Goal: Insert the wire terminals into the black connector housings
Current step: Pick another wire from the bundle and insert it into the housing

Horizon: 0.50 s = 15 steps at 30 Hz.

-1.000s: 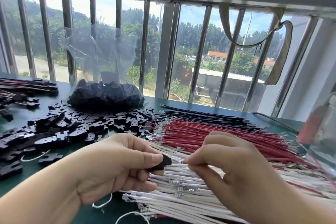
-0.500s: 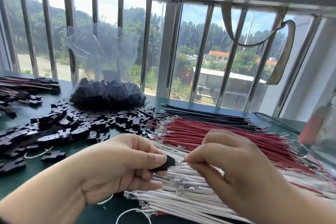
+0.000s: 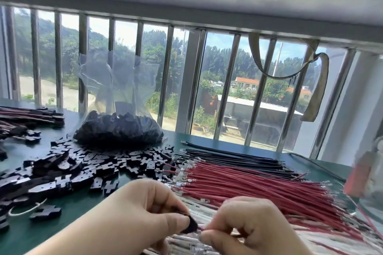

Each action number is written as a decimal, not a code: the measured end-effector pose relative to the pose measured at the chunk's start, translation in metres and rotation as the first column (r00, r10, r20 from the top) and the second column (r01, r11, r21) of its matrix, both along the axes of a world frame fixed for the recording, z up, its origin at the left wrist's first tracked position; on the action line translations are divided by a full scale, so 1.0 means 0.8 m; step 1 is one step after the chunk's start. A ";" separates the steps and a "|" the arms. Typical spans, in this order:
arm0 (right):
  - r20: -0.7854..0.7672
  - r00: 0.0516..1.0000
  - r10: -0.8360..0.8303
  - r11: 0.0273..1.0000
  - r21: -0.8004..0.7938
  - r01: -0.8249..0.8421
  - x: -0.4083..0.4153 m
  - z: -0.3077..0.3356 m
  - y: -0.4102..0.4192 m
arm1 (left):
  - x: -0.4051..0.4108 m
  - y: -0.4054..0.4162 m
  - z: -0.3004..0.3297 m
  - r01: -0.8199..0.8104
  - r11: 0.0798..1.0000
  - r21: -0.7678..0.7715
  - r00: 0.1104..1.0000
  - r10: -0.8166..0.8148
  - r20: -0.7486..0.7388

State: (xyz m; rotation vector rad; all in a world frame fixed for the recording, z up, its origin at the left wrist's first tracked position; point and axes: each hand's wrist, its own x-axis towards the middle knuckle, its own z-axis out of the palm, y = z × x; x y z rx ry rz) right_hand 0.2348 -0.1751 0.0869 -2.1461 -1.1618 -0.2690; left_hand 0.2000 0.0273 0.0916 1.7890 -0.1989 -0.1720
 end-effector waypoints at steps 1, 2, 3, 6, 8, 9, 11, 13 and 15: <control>-0.010 1.000 0.016 1.000 0.001 -0.016 0.002 0.002 -0.001 | 0.002 0.000 0.001 0.020 1.000 -0.002 1.000 -0.020 0.009; -0.027 0.999 0.022 1.000 -0.006 -0.023 0.004 0.003 -0.003 | 0.003 -0.001 0.001 0.030 1.000 -0.004 0.999 -0.030 0.013; -0.057 0.998 0.027 0.999 -0.033 -0.029 0.006 0.007 -0.003 | 0.004 0.000 -0.001 0.041 0.999 -0.011 0.999 -0.041 0.013; -0.278 0.960 0.034 0.958 -0.265 -0.110 0.016 0.029 -0.008 | 0.004 0.000 -0.004 0.128 0.991 -0.049 0.992 -0.128 0.002; -0.376 0.924 -0.065 0.914 -0.393 -0.096 0.041 0.051 -0.009 | 0.007 0.004 -0.007 0.099 0.995 -0.028 0.995 -0.098 0.013; -0.357 0.923 -0.146 0.913 -0.408 -0.014 0.062 0.060 -0.007 | 0.011 0.008 -0.008 0.057 0.998 -0.004 0.998 -0.057 0.023; -0.233 0.921 -0.311 0.917 -0.329 0.227 0.115 0.068 0.005 | 0.015 0.012 -0.011 -0.012 1.000 0.028 0.999 0.010 0.039; -0.060 0.925 -0.375 0.879 -0.340 0.335 0.157 0.058 0.034 | 0.016 0.016 -0.012 -0.008 1.000 0.021 0.999 0.008 0.040; -0.008 0.923 -0.384 0.833 -0.435 0.343 0.183 0.035 0.062 | 0.016 0.016 -0.011 0.036 0.999 0.012 0.998 -0.036 0.043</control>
